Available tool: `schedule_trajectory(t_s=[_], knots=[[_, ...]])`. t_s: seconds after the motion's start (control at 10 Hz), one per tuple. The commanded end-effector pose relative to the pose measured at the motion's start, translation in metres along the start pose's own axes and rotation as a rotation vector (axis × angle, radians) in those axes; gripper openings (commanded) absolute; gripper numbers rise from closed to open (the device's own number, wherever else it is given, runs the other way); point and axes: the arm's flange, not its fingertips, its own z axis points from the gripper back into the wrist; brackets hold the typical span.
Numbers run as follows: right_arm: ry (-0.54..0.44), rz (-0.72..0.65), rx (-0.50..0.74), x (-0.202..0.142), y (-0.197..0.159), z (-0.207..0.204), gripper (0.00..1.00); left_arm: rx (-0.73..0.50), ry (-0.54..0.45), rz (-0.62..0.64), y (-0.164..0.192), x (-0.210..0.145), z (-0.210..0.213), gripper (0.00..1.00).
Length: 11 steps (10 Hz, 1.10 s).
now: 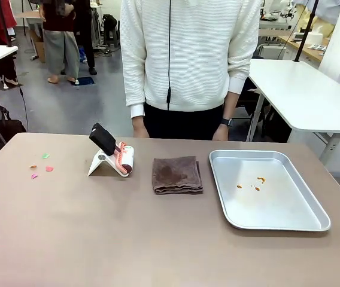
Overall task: Clean the surface of the table.
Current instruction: Hold the Lint Roller with your left hand and the towel with your right hand.
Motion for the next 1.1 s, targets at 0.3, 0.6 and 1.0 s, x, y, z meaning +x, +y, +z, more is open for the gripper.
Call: schedule_trajectory(t_s=[0.3, 0.6, 1.0], knots=[[0.001, -0.003, -0.004, -0.001, -0.003, 0.002, 1.0, 0.001, -0.003, 0.002, 0.002, 0.0, 0.0, 1.0], [0.095, 0.203, -0.301, -0.007, 0.049, -0.074, 1.0, 0.107, 0.208, -0.162, -0.039, 0.02, -0.048, 1.0], [0.353, 0.43, -0.522, -0.025, 0.095, -0.206, 1.0, 0.211, 0.454, -0.304, -0.076, 0.03, -0.146, 1.0]])
